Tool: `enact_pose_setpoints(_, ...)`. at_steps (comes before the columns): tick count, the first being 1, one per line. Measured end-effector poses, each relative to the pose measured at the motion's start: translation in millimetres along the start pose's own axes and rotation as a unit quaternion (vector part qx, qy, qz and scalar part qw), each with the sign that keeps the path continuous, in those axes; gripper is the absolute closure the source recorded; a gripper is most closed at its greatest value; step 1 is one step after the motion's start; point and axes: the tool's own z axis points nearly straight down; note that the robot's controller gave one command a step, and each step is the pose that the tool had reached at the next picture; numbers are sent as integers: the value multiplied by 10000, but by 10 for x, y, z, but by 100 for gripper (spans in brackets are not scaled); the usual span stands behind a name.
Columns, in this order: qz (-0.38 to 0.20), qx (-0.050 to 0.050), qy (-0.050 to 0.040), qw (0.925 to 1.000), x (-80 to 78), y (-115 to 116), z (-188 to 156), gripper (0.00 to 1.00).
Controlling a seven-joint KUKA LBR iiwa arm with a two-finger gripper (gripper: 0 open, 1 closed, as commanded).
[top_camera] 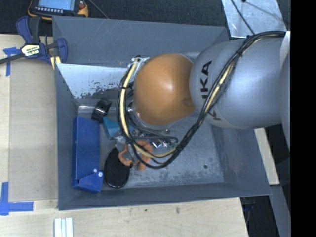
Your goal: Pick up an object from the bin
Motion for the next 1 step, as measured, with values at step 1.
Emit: enact_pose_setpoints(1, -113, -40, 58, 9999, 151, -258, -386, 100)
